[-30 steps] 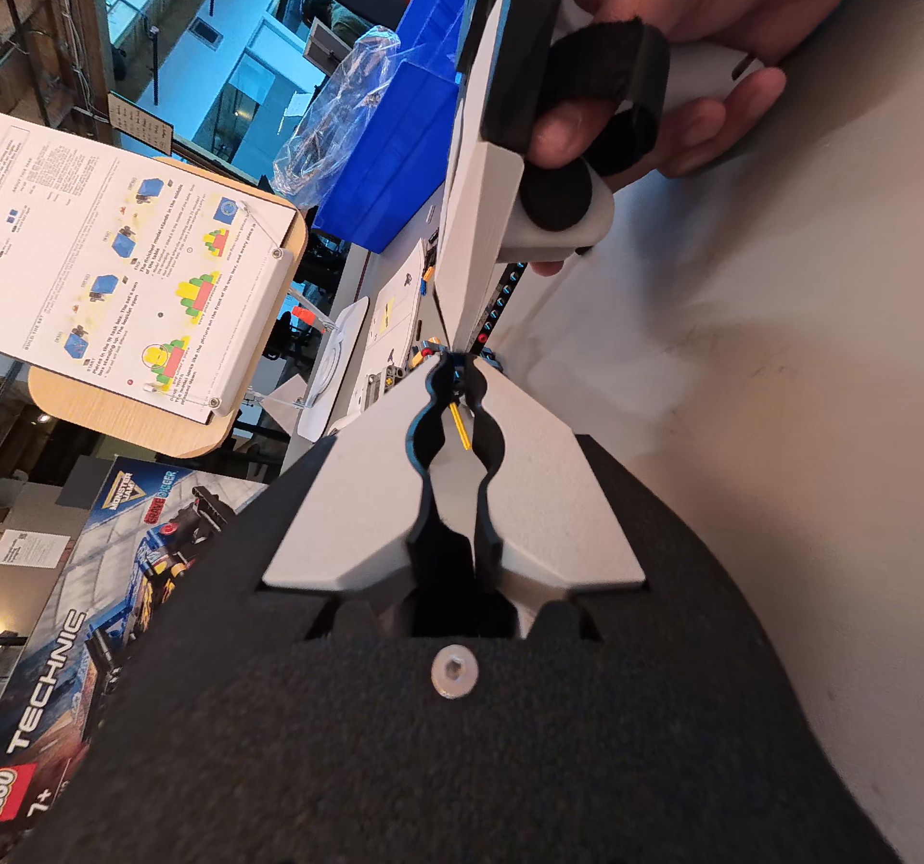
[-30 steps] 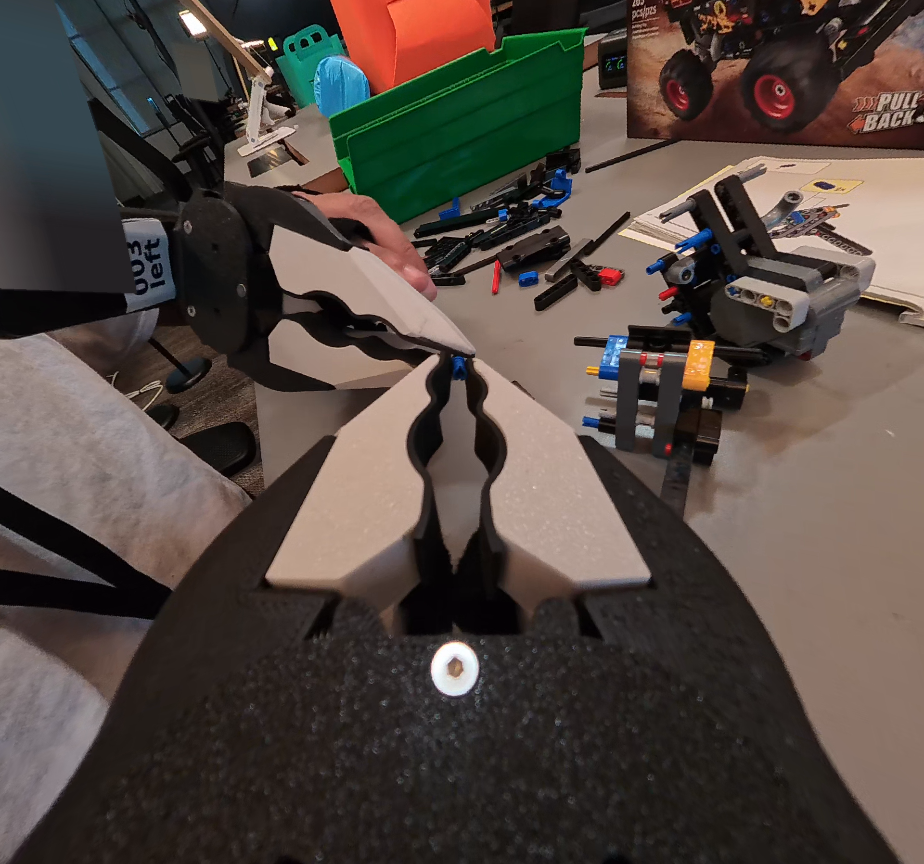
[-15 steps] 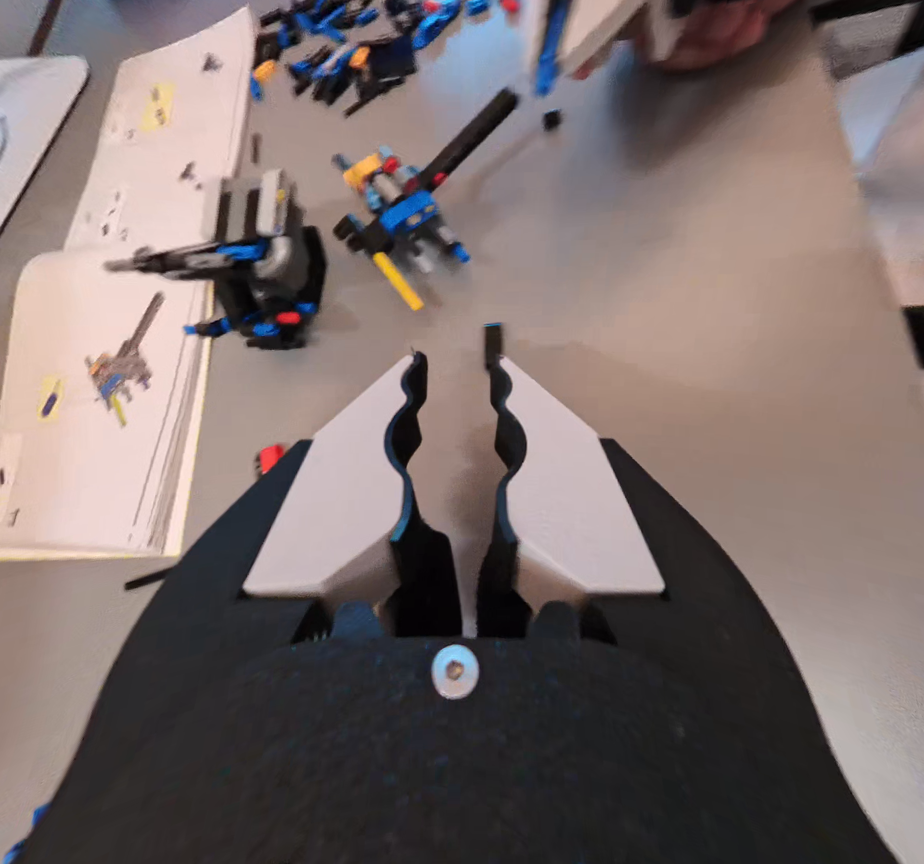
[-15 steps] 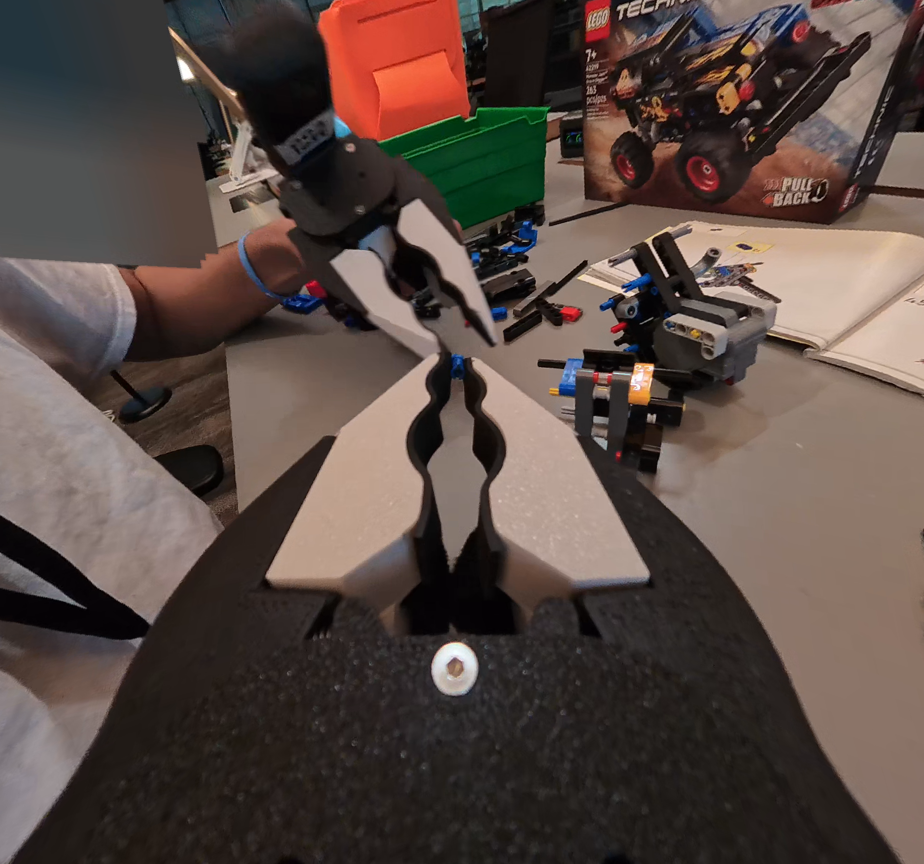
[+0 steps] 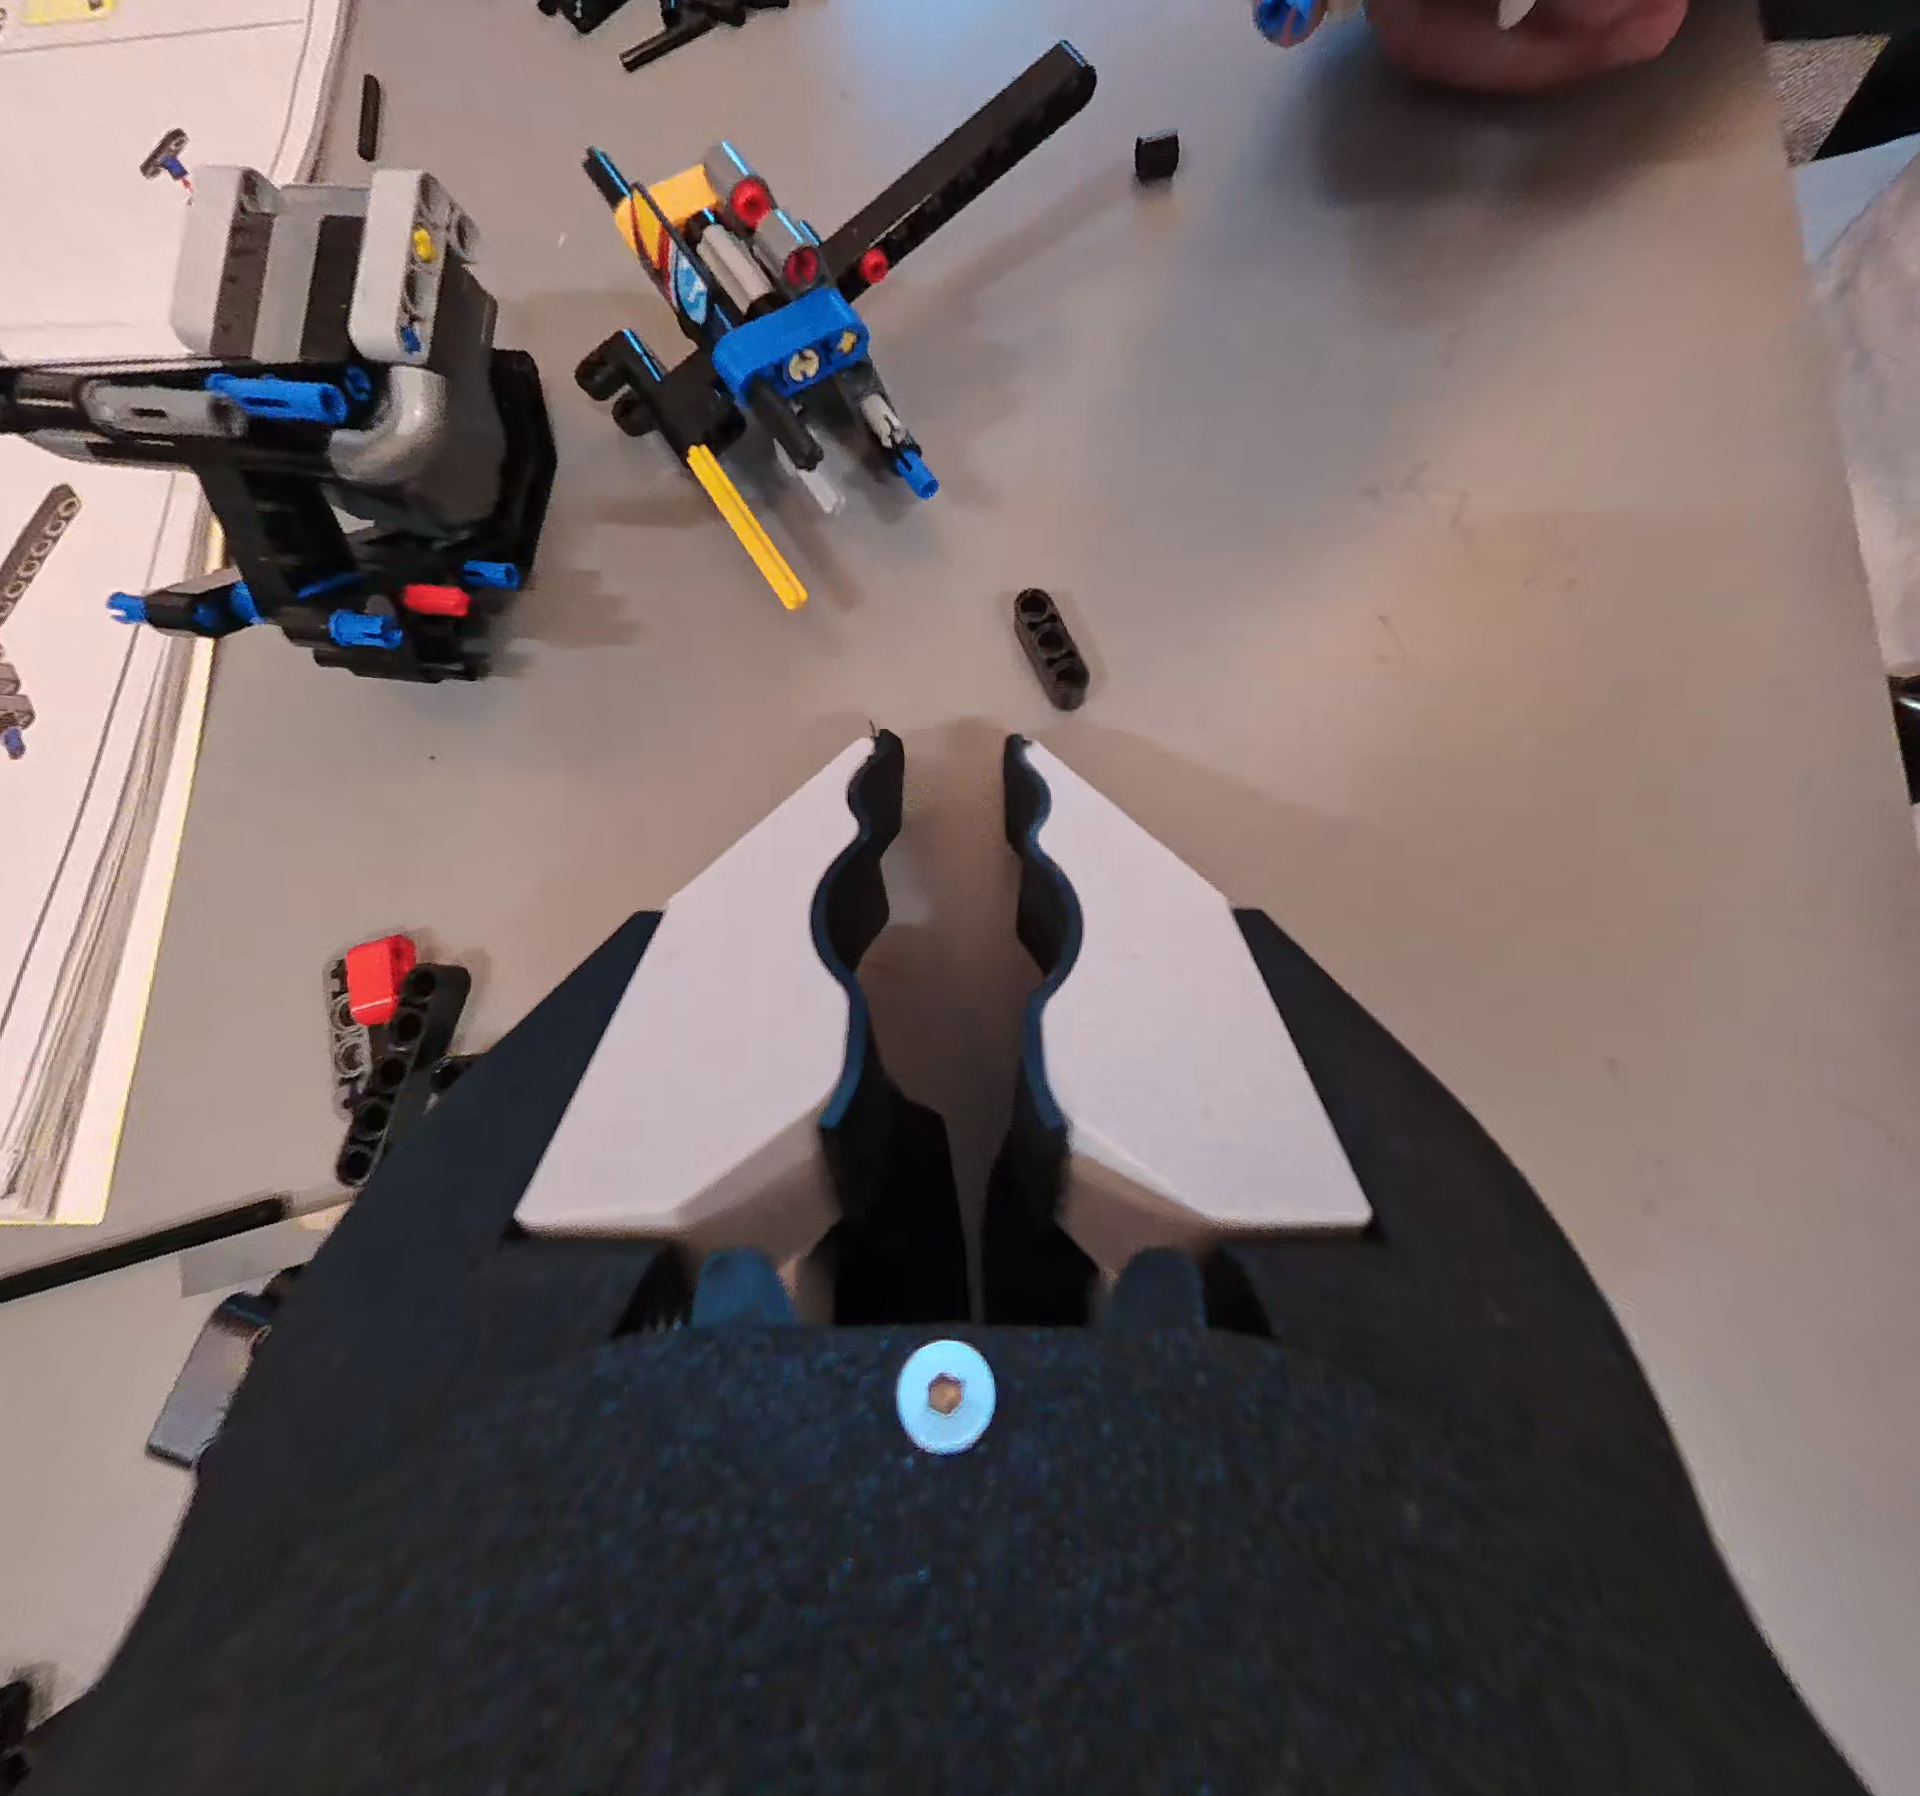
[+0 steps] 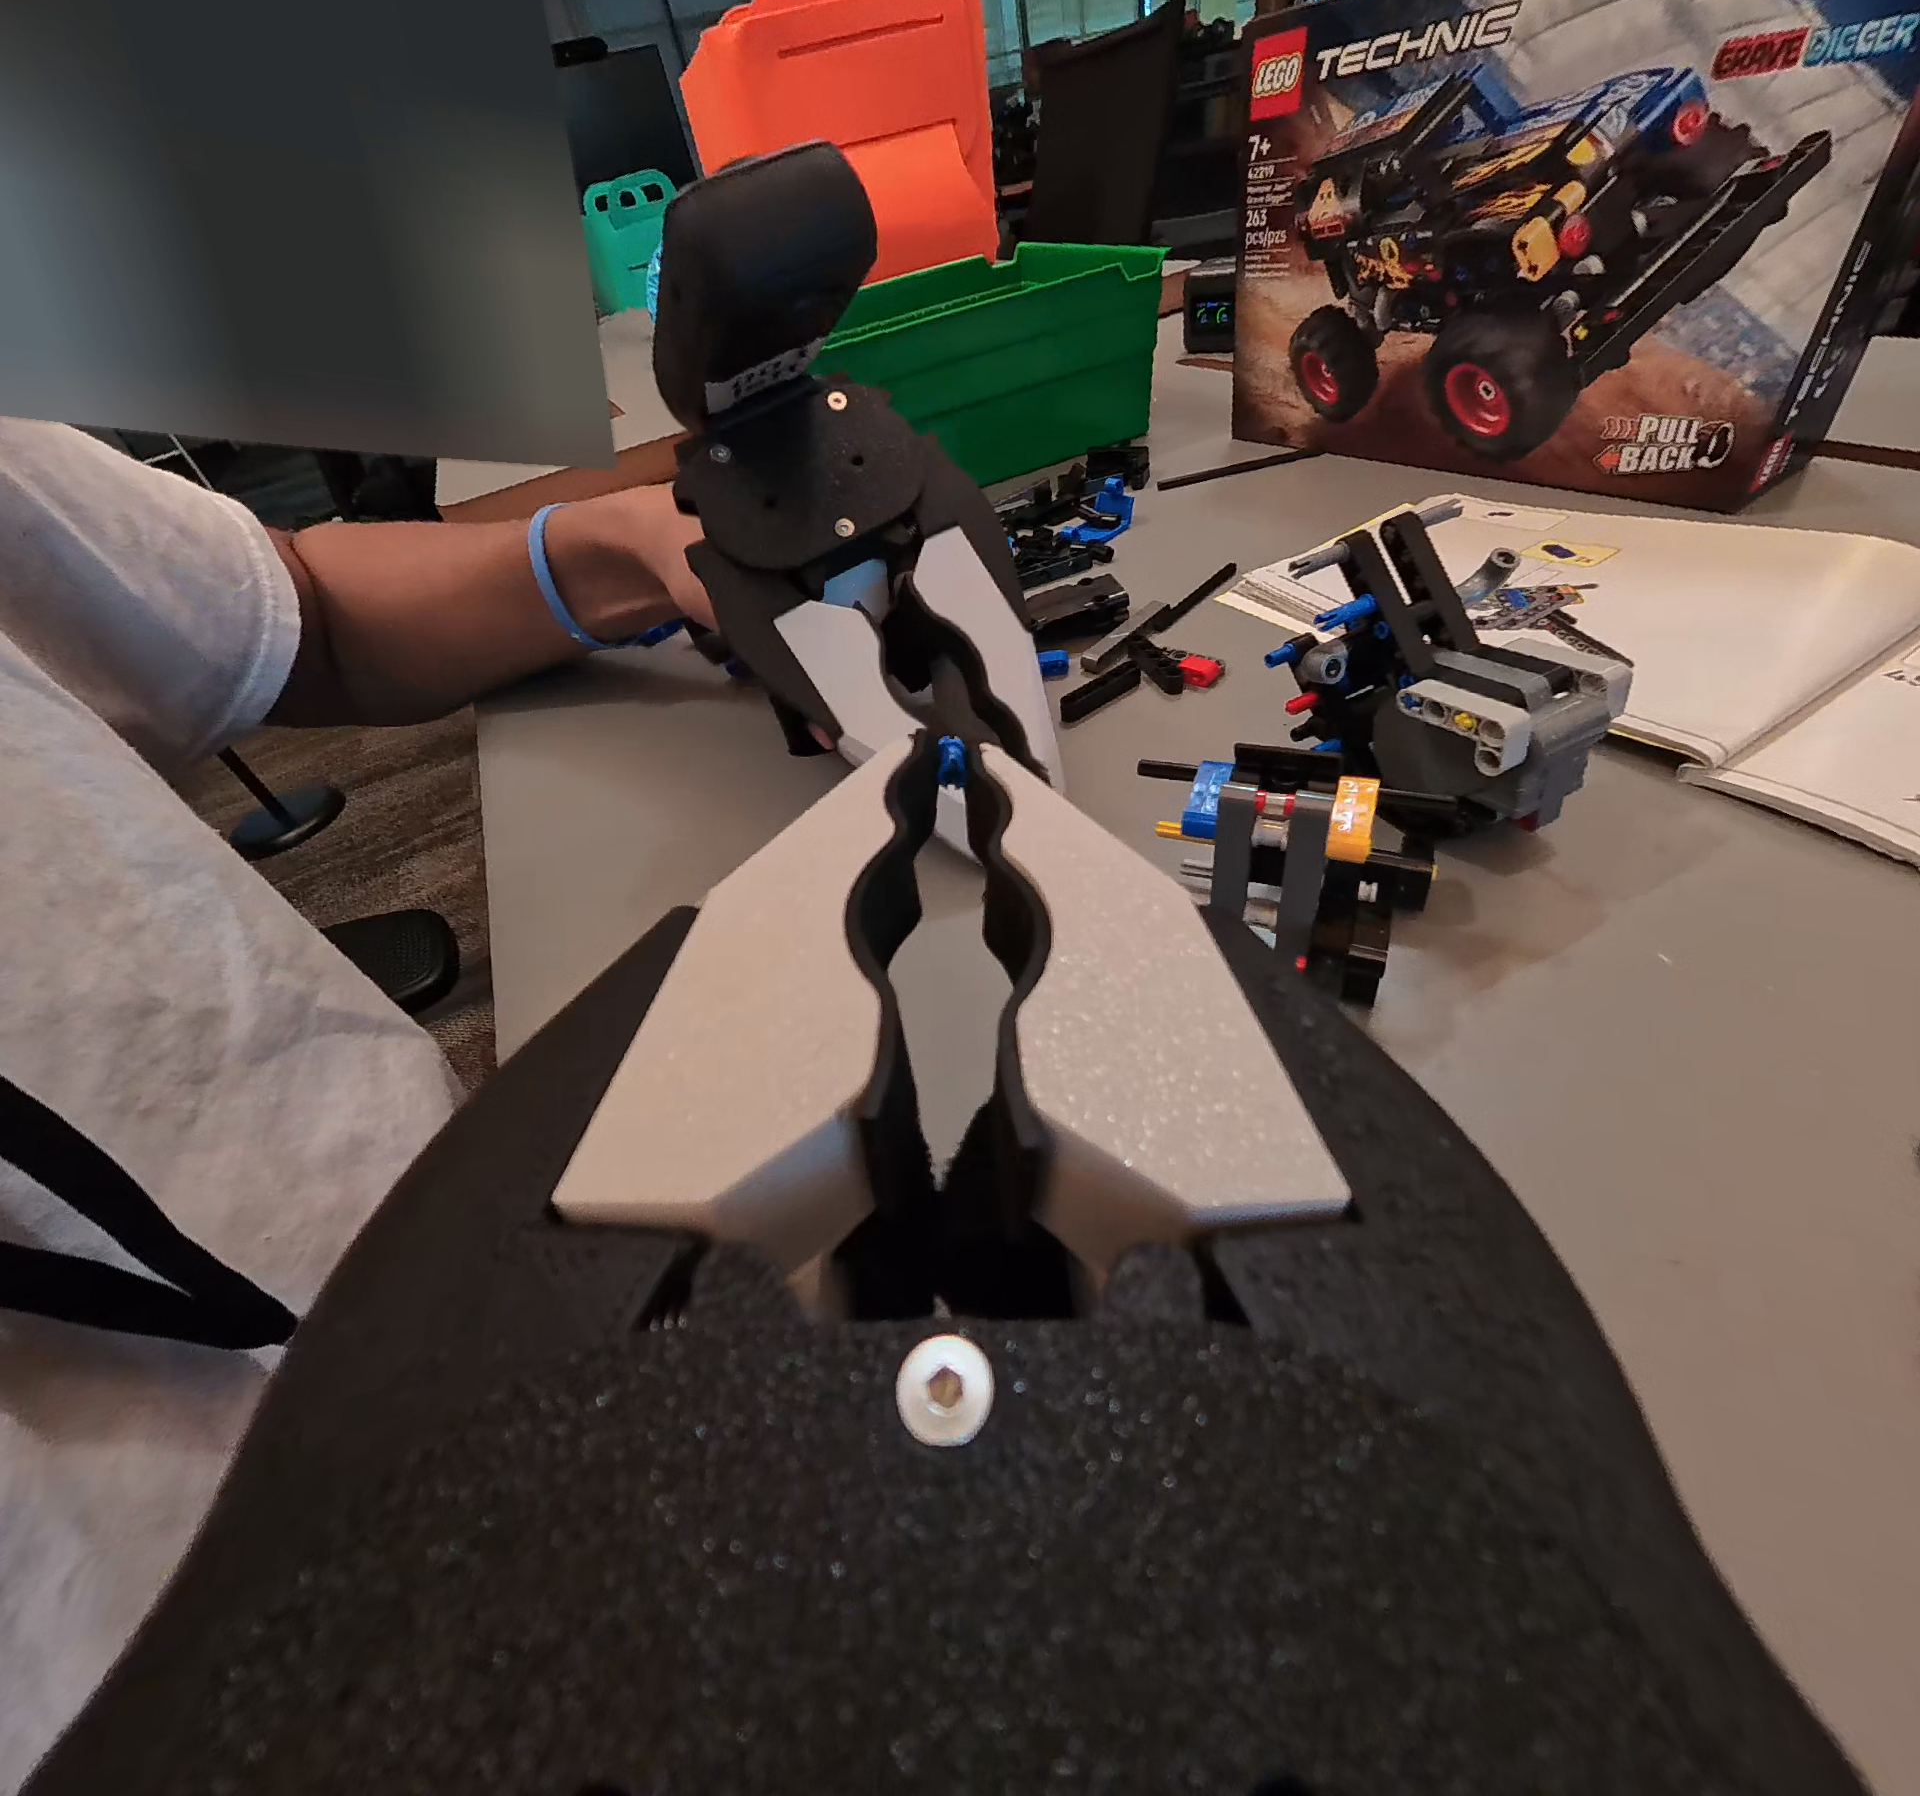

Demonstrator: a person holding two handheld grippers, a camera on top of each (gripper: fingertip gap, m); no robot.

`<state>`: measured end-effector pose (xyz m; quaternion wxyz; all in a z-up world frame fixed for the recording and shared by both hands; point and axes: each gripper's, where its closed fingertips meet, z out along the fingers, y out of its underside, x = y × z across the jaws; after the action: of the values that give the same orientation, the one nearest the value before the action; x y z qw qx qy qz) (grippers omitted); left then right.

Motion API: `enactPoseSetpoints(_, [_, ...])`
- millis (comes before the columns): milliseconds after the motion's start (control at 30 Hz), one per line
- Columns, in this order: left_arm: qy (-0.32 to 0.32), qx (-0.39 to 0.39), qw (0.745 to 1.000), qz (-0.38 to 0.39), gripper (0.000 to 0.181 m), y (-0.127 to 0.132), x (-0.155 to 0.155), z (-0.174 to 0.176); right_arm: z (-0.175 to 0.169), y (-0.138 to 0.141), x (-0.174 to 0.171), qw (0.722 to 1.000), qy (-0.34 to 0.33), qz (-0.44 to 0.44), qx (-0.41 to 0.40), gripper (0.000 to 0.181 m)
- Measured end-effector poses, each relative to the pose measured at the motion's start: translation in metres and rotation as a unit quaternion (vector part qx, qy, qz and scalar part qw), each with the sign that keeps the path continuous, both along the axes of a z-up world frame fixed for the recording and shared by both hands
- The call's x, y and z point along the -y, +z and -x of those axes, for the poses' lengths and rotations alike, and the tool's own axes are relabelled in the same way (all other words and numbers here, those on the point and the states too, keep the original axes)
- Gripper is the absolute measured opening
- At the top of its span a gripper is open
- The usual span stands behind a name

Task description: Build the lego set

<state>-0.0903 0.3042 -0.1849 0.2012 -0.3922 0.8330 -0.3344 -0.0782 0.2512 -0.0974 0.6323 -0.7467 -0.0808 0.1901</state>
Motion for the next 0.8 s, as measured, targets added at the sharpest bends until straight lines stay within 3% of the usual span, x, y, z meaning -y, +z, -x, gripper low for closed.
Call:
enactPoseSetpoints(200, [-0.01, 0.012, 1.0, 0.021, 0.024, 0.012, 0.018, 0.0, 0.0, 0.0, 0.0, 1.0, 0.002, 0.002, -0.004, 0.004])
enactPoseSetpoints(400, [0.002, -0.003, 1.0, -0.005, 0.023, -0.001, 0.025, 0.001, 0.0, 0.0, -0.001, 1.0, 0.004, 0.003, -0.008, 0.004])
enactPoseSetpoints(533, [0.018, 0.005, 1.0, 0.004, 0.006, -0.002, 0.024, -0.004, 0.0, 0.0, -0.001, 1.0, 0.004, 0.004, -0.008, 0.003])
enactPoseSetpoints(700, [-0.014, 0.105, 0.989, -0.104, 0.006, 0.006, 0.017, -0.01, 0.0, -0.001, -0.001, 1.0, 0.001, 0.004, -0.006, 0.003])
enactPoseSetpoints(800, [-0.032, 0.164, 0.98, -0.113, 0.006, 0.025, 0.027, -0.01, -0.003, -0.007, -0.004, 0.999, -0.02, 0.023, 0.015, 0.004])
